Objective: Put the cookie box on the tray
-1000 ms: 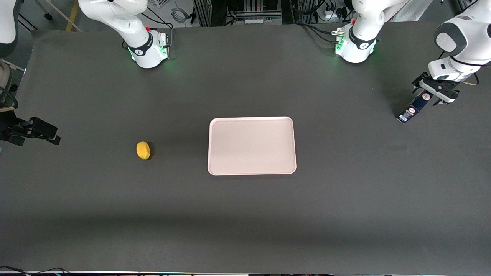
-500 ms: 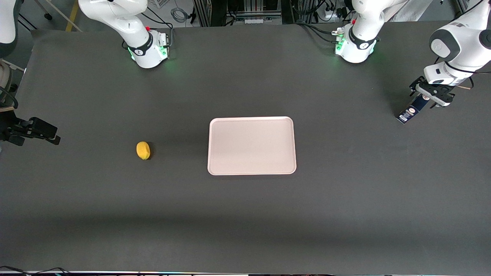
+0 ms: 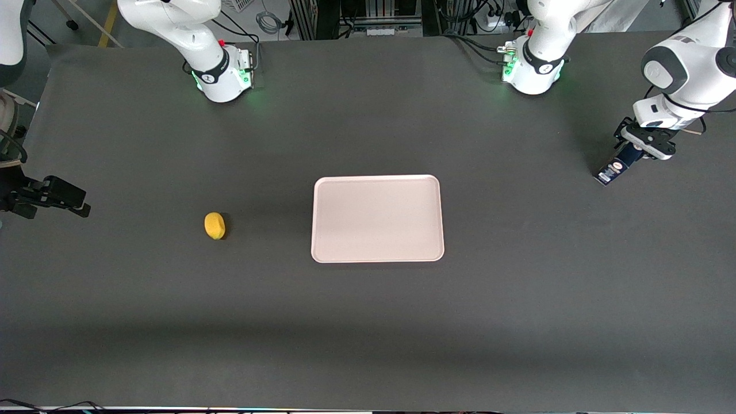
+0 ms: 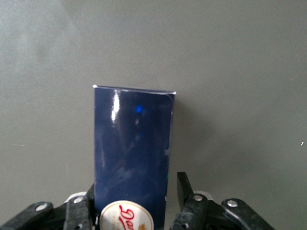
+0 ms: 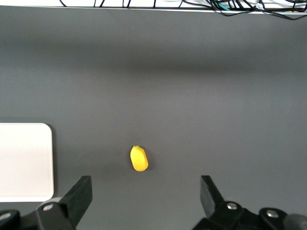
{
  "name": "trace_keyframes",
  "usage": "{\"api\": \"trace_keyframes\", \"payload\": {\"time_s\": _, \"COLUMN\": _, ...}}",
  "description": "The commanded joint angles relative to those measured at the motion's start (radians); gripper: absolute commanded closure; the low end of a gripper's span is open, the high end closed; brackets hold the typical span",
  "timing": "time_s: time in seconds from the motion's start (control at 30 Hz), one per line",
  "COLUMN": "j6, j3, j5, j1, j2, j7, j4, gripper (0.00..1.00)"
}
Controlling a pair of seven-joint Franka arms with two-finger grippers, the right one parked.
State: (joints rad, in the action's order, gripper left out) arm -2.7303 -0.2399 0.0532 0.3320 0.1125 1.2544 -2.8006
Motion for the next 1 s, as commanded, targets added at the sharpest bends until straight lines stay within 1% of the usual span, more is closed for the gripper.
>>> {"api": "trace_keyframes", "payload": {"time_s": 0.0, "j6": -0.034, "j3": -0.007, "j5": -0.012, "j1": -0.008, "j2": 0.023, "j7": 0.005, "j4": -0.040, "gripper": 0.50}}
{"api": "trace_keyframes", "payload": {"time_s": 0.03, "j6": -0.032, "j3": -0.007, "j5": -0.012, "j1": -0.007, "j2": 0.023, "j7": 0.005, "j4": -0.040, "gripper": 0.55}}
{"api": "trace_keyframes", "payload": {"time_s": 0.1, "j6": -0.032, "j3": -0.007, "j5": -0.012, "j1": -0.007, "j2": 0.023, "j7": 0.005, "j4": -0.039, "gripper": 0.57}}
{"api": "trace_keyframes", "payload": {"time_s": 0.2, "j6": -0.029, "j3": -0.007, "j5": -0.012, "j1": -0.007, "j2": 0.023, "j7": 0.005, "j4": -0.037, "gripper": 0.63}}
{"api": "trace_keyframes", "payload": {"time_s": 0.23, "j6": -0.026, "j3": -0.007, "j5": -0.012, "j1": -0.007, "j2": 0.024, "j7": 0.005, "j4": -0.036, "gripper": 0.66}}
{"api": "trace_keyframes", "payload": {"time_s": 0.33, "j6": -0.025, "j3": -0.007, "j5": -0.013, "j1": -0.007, "j2": 0.024, "j7": 0.005, "j4": -0.036, "gripper": 0.67}}
{"api": "trace_keyframes", "payload": {"time_s": 0.4, "j6": -0.025, "j3": -0.007, "j5": -0.012, "j1": -0.007, "j2": 0.024, "j7": 0.005, "j4": -0.034, "gripper": 0.69}}
{"api": "trace_keyframes", "payload": {"time_s": 0.6, "j6": -0.016, "j3": -0.006, "j5": -0.013, "j1": -0.007, "j2": 0.027, "j7": 0.002, "j4": -0.027, "gripper": 0.69}}
{"api": "trace_keyframes", "payload": {"time_s": 0.8, "j6": 0.060, "j3": 0.001, "j5": -0.013, "j1": -0.011, "j2": 0.041, "j7": -0.061, "j4": 0.003, "gripper": 0.69}}
{"api": "trace_keyframes", "payload": {"time_s": 0.9, "j6": 0.098, "j3": 0.023, "j5": -0.018, "j1": -0.021, "j2": 0.058, "j7": -0.111, "j4": 0.023, "gripper": 0.69}}
{"api": "trace_keyframes", "payload": {"time_s": 0.97, "j6": 0.141, "j3": 0.063, "j5": -0.021, "j1": -0.021, "j2": 0.076, "j7": -0.156, "j4": 0.045, "gripper": 0.69}}
